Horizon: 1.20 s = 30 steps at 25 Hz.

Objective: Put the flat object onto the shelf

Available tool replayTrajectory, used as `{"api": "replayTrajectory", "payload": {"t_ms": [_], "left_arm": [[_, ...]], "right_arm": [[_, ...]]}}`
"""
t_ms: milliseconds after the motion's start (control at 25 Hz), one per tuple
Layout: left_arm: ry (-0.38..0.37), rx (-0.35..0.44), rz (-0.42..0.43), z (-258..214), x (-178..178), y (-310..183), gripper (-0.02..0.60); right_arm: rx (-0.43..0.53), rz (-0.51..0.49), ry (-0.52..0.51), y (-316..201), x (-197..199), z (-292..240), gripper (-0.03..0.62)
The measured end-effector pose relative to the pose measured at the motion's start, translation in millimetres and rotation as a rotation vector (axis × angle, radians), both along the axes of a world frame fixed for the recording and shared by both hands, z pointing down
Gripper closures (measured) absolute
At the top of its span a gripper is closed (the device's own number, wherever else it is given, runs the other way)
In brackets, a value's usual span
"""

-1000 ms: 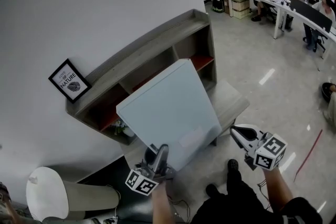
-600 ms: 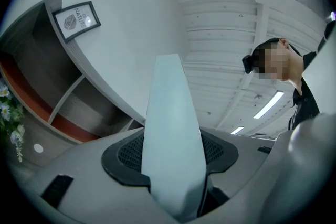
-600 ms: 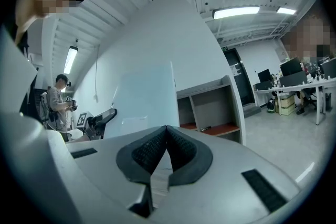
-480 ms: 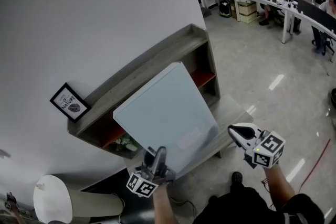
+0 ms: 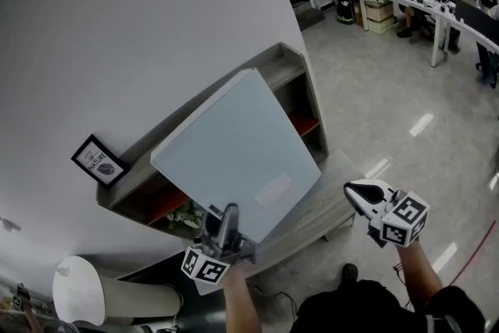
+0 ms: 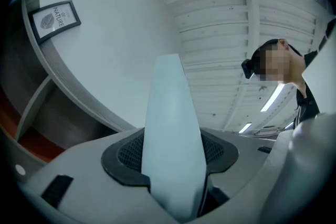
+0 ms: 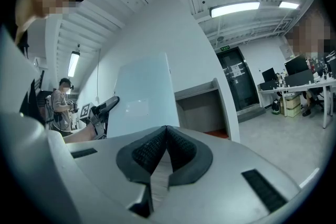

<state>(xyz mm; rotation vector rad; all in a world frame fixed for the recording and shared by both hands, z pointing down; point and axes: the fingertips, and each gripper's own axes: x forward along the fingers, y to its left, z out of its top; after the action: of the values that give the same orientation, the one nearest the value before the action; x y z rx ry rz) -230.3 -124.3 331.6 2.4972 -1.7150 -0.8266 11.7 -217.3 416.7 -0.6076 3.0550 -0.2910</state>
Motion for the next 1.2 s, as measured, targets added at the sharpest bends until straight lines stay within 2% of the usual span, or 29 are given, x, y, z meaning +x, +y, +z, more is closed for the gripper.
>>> {"api": "replayTrajectory", "payload": {"t_ms": [360,640,880,1200], "left_arm": [[-0.036,0.073,-0.062,-54.1,-8.1,-36.5,0.31],[-0.096,0.074,-0.094,-86.6,-26.9,-68.6,0.31],[-0.085,0.109,-0.074,-111.5,-44.4,-104.6,0.31],[-0.128,0.114,-0.025,-134.7,-57.9,-162.5,0.31]], "right_arm": [[-0.017,-0.038,-0.013,-28.9,-0.5,0.5,0.582],[-0.028,-0.039,-0.012,-41.9,-13.5,2.8,0.582],[-0.004,0.005,0.001,-60.6,-15.0,-10.1,0.582],[0.047,0.087,-0.003,-80.7,-19.0,-31.8,0.582]]}}
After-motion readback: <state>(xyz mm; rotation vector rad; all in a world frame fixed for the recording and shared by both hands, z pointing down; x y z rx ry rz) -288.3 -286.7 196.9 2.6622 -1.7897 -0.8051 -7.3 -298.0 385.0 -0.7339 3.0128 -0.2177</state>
